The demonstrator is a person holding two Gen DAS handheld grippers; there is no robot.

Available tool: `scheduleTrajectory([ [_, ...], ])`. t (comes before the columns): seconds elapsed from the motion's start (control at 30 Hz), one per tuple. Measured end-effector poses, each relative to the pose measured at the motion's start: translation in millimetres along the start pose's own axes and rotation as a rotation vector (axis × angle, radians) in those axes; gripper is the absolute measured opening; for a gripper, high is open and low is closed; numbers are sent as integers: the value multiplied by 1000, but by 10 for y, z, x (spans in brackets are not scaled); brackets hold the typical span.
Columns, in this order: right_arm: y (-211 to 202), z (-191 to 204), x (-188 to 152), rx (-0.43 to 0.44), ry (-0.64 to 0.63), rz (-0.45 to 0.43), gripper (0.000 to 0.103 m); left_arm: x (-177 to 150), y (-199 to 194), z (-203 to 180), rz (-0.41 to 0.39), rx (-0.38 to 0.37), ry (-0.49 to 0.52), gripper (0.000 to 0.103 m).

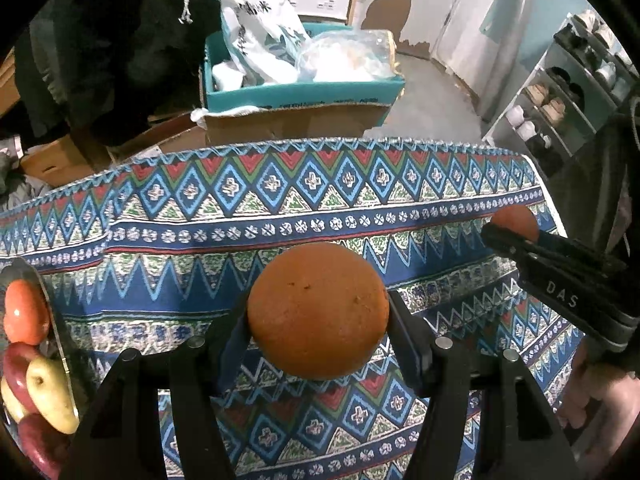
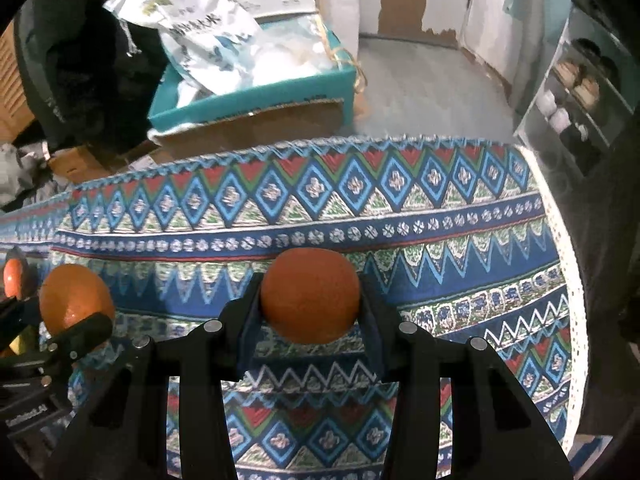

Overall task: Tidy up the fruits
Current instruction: 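Lift both oranges and carry them toward the glass bowl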

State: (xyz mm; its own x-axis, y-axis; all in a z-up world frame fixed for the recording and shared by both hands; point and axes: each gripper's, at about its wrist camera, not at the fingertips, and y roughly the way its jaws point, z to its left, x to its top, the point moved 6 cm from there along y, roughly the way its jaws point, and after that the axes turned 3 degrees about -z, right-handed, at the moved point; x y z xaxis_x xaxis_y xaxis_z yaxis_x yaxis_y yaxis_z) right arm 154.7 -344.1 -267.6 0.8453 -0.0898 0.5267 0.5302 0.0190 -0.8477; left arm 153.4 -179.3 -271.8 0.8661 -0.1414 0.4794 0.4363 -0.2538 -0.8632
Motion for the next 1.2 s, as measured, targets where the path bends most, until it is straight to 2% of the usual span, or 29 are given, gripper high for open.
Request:
scheduleTrajectory([
  [0.63, -880, 382, 169, 8, -84, -154, 44, 77, -863, 173, -137, 8, -13, 65],
  [1.2, -1425, 874, 322, 82, -149, -256, 44, 45, -1465, 410, -231, 9, -20, 65],
])
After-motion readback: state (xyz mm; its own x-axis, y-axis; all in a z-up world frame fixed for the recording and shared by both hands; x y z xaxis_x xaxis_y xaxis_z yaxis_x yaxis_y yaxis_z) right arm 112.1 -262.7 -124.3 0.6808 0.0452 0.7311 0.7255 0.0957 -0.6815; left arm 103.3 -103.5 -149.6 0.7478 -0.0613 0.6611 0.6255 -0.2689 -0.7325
